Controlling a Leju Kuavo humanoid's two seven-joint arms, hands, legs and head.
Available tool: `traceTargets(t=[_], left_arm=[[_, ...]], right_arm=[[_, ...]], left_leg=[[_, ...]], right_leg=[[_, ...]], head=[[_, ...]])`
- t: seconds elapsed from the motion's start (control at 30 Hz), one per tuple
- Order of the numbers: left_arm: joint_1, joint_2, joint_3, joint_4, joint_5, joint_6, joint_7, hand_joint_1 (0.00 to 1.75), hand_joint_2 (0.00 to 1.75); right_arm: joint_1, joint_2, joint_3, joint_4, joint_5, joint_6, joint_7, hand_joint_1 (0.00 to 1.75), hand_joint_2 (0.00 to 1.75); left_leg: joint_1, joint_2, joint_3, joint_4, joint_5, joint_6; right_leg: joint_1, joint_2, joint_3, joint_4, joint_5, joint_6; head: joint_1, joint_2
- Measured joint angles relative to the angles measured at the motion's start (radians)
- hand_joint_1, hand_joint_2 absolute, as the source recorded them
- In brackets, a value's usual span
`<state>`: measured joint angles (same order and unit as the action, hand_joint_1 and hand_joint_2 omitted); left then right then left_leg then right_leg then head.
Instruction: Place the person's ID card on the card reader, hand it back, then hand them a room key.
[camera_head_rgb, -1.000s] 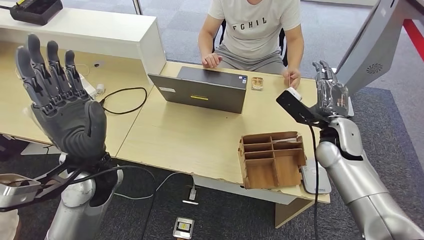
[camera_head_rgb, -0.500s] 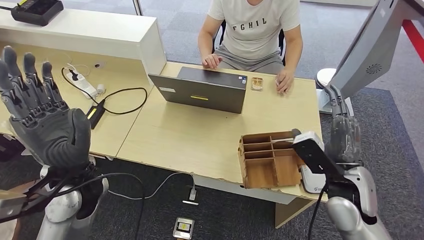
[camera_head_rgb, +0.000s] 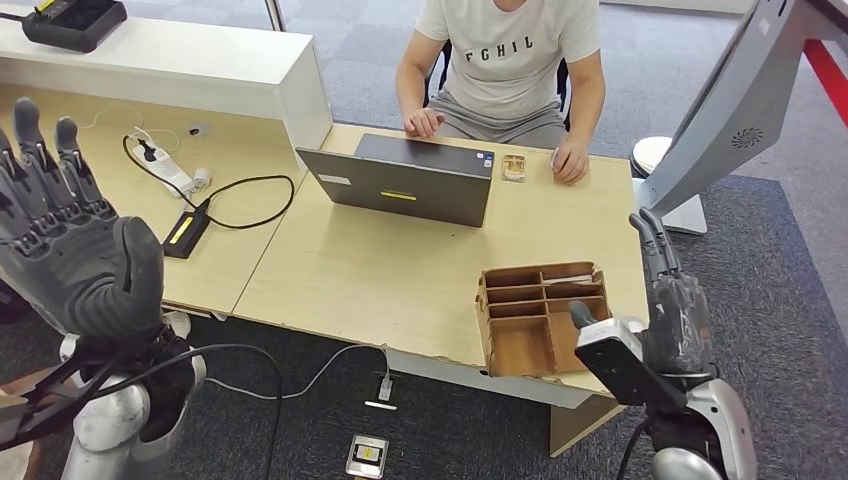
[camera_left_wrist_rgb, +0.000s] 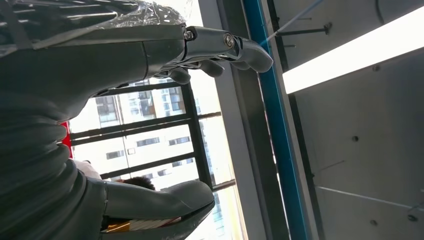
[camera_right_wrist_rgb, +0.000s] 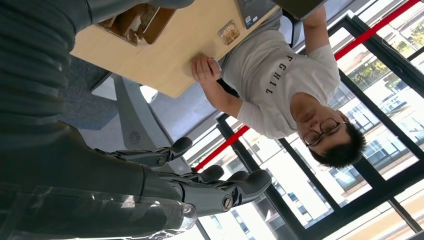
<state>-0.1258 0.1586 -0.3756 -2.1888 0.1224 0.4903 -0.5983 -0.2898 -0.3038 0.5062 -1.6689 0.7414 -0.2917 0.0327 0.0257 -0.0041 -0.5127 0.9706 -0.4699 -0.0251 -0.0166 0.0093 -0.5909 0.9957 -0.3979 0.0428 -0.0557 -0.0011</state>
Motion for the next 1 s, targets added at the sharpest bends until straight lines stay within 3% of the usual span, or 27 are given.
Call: traceTargets(t=[0.63,1.0], left_arm=[[-0.074,-0.002,-0.014,0.010,0.032,-0.030,-0.002,0.00,1.75],[-0.082,-0.002,-0.024,0.023,0.042,-0.041,-0.005,0.00,1.75]], right_arm=[[-0.190,0.016,0.044,0.353,0.189,0.055,0.039,0.00,1.75],[-0.231,0.032,0.076,0.505,0.207,0.056,0.040,0.00,1.75]], left_leg=[[0.000,0.000,0.000,0.000,0.000,0.000],[0.000,0.000,-0.001,0.000,0.000,0.000]], right_leg=[[0.000,0.000,0.000,0.000,0.000,0.000],[0.000,0.000,0.000,0.000,0.000,0.000]], head=[[0.000,0.000],[0.000,0.000]])
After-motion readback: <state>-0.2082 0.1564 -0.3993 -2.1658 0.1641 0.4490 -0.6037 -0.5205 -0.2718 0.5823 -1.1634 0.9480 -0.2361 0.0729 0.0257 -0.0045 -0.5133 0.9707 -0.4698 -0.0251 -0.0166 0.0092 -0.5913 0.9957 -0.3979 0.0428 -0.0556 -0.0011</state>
